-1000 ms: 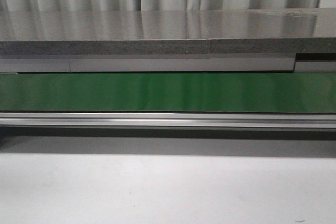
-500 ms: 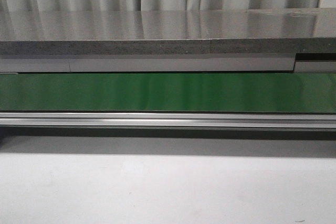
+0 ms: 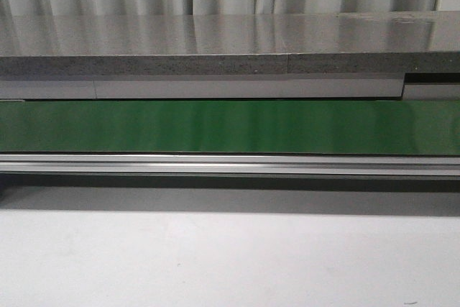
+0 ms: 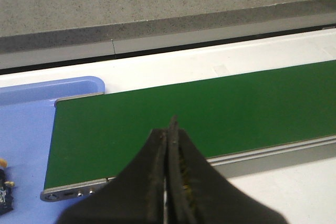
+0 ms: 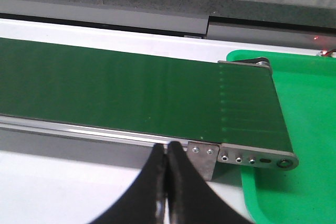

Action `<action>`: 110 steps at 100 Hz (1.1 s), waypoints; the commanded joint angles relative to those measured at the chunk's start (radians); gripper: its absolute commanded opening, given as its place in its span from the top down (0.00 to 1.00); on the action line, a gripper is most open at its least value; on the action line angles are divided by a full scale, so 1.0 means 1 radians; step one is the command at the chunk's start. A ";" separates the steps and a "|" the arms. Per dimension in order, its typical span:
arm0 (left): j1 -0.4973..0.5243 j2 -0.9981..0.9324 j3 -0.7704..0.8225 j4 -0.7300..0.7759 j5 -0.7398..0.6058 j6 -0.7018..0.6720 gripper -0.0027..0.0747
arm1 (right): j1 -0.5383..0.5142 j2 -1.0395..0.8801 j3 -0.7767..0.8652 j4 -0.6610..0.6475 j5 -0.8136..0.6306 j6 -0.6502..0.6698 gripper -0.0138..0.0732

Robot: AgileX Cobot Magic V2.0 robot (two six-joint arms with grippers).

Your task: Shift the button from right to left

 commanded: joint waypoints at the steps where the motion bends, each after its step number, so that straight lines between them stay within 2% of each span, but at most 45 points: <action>1: -0.009 -0.033 0.036 -0.014 -0.123 0.001 0.99 | 0.000 0.006 -0.026 -0.005 -0.075 -0.002 0.91; 14: -0.009 -0.127 0.159 0.018 -0.321 -0.026 0.99 | 0.000 0.006 -0.026 -0.005 -0.075 -0.002 0.91; 22: -0.005 -0.211 0.240 0.111 -0.412 -0.138 0.99 | 0.000 0.006 -0.026 -0.005 -0.075 -0.002 0.91; 31: -0.003 -0.300 0.325 0.257 -0.452 -0.299 0.99 | 0.000 0.006 -0.026 -0.005 -0.075 -0.002 0.91; 41: -0.003 -0.406 0.420 0.368 -0.501 -0.406 0.99 | 0.000 0.006 -0.026 -0.005 -0.075 -0.002 0.91; 63: -0.007 -0.570 0.599 0.334 -0.533 -0.406 0.99 | 0.000 0.006 -0.026 -0.005 -0.075 -0.002 0.91; 76: -0.007 -0.651 0.703 0.328 -0.603 -0.406 0.99 | 0.000 0.006 -0.026 -0.005 -0.075 -0.002 0.91; 83: -0.005 -0.645 0.695 0.325 -0.549 -0.403 0.99 | 0.000 0.006 -0.026 -0.005 -0.074 -0.002 0.91; 110: -0.005 -0.647 0.702 0.325 -0.571 -0.403 0.99 | 0.000 0.007 -0.026 -0.005 -0.074 -0.002 0.91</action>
